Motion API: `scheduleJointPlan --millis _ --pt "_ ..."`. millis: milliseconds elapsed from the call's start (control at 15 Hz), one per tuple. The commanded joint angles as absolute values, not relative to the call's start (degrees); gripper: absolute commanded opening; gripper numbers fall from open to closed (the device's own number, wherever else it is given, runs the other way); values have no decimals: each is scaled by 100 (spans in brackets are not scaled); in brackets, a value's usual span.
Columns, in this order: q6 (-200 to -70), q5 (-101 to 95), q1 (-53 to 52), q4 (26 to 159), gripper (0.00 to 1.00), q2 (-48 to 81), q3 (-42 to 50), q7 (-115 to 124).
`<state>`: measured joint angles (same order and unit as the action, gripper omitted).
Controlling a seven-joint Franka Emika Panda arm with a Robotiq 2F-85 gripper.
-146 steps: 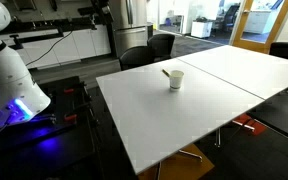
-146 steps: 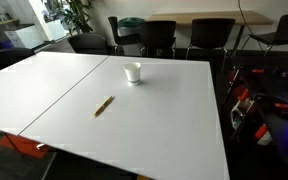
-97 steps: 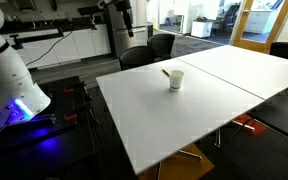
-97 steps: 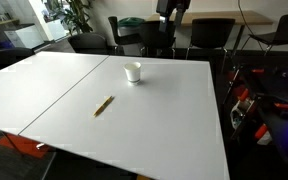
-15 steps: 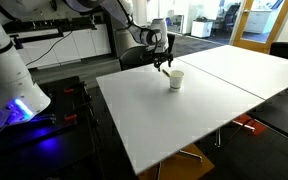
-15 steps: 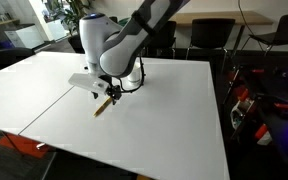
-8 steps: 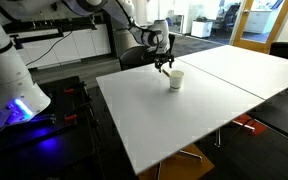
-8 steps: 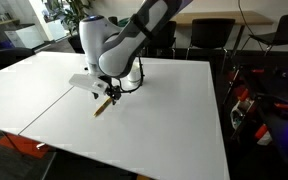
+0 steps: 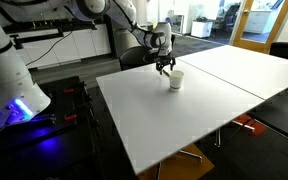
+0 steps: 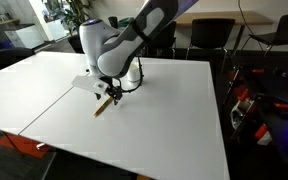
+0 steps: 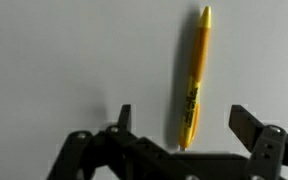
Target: Pick up the pen and put it in the cup
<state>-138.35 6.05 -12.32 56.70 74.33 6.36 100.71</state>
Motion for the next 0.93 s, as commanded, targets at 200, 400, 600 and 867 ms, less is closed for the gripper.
scheduleJointPlan --millis 200,400,600,867 --pt "-13354 606 -1121 4899 59 7825 544 10257" --pt "-13249 600 -1104 4726 34 7894 541 10269" --pt "-13235 582 -1113 4584 12 7965 558 10309" --pt "-13350 628 -1208 4645 3 7884 663 10403"
